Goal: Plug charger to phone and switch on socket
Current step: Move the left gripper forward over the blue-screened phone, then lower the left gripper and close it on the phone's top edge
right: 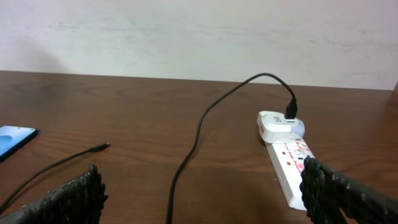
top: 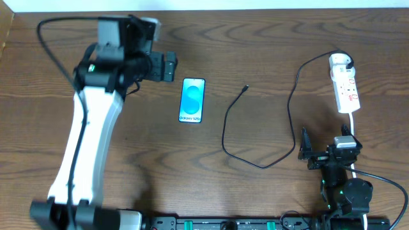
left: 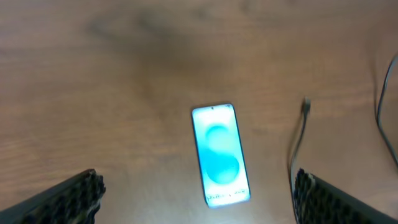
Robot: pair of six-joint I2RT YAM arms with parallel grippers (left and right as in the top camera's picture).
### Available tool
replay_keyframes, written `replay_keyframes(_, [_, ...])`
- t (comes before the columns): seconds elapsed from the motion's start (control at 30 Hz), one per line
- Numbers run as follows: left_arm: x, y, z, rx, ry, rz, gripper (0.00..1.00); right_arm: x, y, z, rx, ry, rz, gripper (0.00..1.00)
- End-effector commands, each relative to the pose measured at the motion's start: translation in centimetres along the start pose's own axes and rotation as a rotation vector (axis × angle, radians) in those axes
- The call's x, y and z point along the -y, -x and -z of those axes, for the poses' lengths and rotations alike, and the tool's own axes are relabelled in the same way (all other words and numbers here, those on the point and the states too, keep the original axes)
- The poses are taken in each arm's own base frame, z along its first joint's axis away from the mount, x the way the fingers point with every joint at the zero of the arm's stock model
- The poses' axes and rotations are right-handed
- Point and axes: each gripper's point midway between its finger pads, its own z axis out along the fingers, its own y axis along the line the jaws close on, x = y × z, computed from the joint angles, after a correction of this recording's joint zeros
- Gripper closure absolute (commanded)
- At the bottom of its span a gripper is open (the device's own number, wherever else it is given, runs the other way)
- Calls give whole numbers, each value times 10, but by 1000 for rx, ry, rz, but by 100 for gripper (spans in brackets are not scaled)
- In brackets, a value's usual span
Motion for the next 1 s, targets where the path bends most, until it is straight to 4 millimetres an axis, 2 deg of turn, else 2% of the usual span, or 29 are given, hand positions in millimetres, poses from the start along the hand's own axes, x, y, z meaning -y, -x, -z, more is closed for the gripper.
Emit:
replay_keyframes(0.0, [13, 2, -26, -115, -41, -14, 1, -1, -1, 0, 0, 3, 8, 1])
replay_keyframes(0.17, [25, -25, -62, -260, -74, -15, 1, -1, -1, 0, 0, 3, 8, 1])
replay_keyframes(0.27, [32, -38, -73, -320, -100, 34, 1, -1, -1, 0, 0, 3, 8, 1])
replay_keyframes(0.5, [29, -46, -103, -345, -95, 32, 1, -1, -1, 0, 0, 3, 8, 1])
replay_keyframes(0.7, [17, -70, -136, -438, 1, 44, 1, -1, -1, 0, 0, 3, 8, 1])
replay_keyframes(0.97, [26, -91, -172, -502, 35, 7, 1, -1, -1, 0, 0, 3, 8, 1])
